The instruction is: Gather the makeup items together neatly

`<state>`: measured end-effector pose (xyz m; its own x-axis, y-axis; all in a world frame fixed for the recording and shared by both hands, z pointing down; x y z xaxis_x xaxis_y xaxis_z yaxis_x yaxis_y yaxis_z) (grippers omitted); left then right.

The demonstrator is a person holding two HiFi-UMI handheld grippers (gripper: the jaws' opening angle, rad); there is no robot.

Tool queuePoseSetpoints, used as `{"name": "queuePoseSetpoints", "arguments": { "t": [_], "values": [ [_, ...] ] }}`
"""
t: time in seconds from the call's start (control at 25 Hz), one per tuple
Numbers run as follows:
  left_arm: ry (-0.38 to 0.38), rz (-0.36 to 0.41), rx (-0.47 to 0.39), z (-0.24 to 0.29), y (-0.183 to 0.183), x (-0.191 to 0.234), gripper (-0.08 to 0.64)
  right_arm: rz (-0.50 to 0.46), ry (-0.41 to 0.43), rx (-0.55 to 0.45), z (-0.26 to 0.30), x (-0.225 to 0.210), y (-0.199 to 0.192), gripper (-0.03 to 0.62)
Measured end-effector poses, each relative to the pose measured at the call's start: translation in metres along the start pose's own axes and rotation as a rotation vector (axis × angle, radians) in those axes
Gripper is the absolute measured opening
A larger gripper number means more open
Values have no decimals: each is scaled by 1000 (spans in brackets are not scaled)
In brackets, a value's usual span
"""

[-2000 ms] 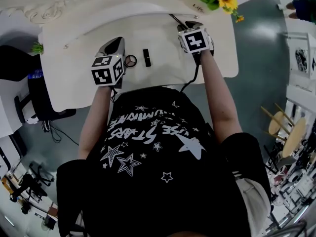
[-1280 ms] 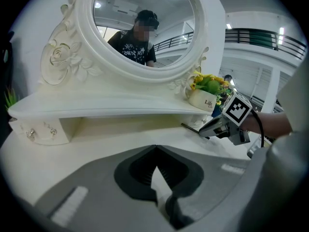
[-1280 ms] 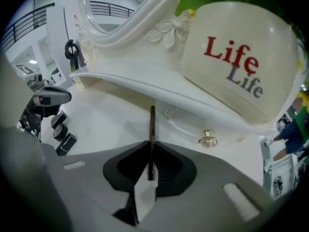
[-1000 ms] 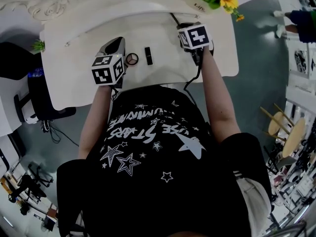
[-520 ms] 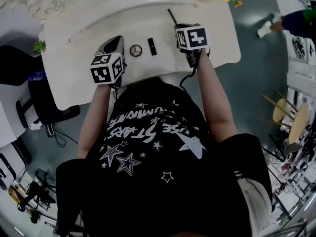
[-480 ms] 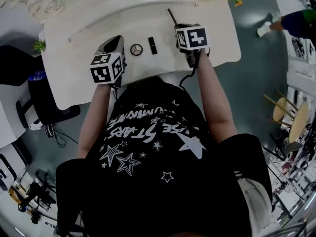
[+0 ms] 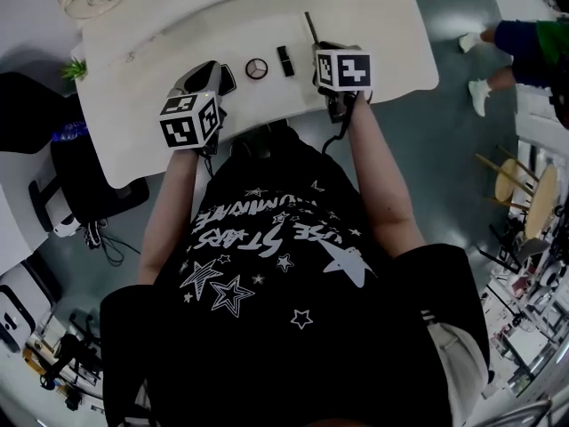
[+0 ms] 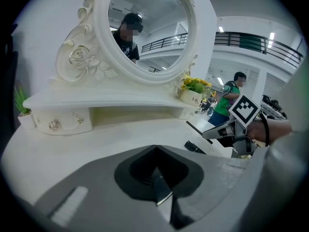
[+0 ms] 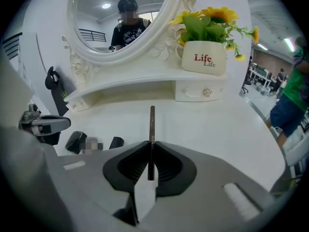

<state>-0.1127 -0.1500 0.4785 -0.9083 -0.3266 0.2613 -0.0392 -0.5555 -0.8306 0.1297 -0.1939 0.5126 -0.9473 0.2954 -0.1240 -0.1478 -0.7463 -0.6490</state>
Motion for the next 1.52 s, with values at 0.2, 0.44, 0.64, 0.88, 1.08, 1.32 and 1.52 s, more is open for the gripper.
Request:
{"name": "queuePoseSetpoints", "arguments": {
  "t": [0.2,0.44,0.64,0.88,1.08,1.32,1.52],
  "values": [
    [-12,-2,5,-13,-9,4,0,35,-27,-2,-4,13,-14,66],
    [-13,-8,13,-24,-18,11,1,45,-52,20,-1,21,-28,66],
    [-11,-8,17,-29,-20,16,2,34,-71,37,5,21,-31,67],
    [-10,-15,19,-31,-21,18,1,9,-96,51,6,22,-30,67],
    [-16,-19,19,-33,-23,19,1,2,-110,57,6,23,-31,69],
    [-17,-18,15,-37,-23,24,2,-8,-112,50,6,24,-32,88],
    [-14,-15,4,-47,-23,31,1,0,-120,35,0,25,-31,149]
  ]
}}
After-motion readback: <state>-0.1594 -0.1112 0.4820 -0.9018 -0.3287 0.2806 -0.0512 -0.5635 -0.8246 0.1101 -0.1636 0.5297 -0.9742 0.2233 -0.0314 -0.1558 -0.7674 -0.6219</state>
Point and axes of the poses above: the fingertips, and each gripper's own axes: z forward along the fingers, x to its left, y out of its top, the point moved 3 cm from there along -z, backward along the fingers, and after that the axes turned 7 degrees about -x, right-handed, at the moved point
